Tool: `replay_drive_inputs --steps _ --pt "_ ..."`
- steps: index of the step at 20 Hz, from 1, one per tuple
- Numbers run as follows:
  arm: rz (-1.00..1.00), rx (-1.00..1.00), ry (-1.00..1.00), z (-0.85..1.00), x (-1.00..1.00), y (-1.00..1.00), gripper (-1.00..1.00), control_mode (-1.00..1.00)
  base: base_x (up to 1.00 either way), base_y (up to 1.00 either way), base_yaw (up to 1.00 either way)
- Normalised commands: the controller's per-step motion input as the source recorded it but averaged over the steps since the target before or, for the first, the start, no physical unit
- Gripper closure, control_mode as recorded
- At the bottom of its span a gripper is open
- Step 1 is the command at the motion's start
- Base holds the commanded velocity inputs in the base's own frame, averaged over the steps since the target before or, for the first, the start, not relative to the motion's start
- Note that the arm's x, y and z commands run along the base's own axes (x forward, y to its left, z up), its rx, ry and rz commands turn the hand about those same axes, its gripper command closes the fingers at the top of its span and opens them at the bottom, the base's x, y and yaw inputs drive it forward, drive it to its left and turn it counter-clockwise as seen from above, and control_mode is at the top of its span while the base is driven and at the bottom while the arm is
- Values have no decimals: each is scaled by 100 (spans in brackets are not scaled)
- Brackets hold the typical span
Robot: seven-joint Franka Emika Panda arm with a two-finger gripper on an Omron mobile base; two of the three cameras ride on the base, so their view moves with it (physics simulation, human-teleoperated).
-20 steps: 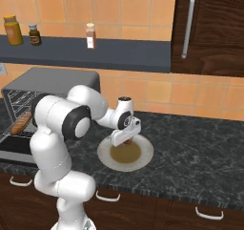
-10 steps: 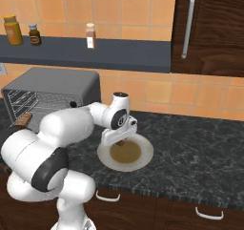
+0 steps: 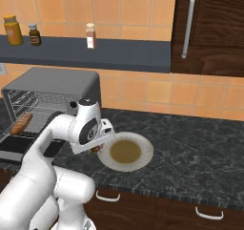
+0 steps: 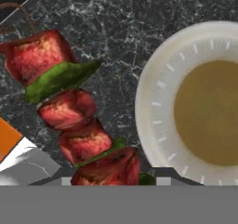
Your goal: Pick up the kebab skewer and baguette bread, and place them inside the toaster oven. Close the toaster oven door and start by setting the timer.
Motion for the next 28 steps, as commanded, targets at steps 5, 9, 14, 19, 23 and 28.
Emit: replay_drive_inputs --steps 5,9,14,19,23,28 --pt "-6 -6 -6 44 -6 100 100 -100 0 0 0" --pt "-16 0 0 19 0 100 100 -100 0 0 0" --pt "-15 4 0 23 19 94 100 -100 0 0 0" --pt "-14 6 2 3 25 79 100 -100 0 0 0" --pt "-3 2 5 8 58 30 100 -100 0 0 0" --pt "0 3 10 1 58 30 100 -100 0 0 0"
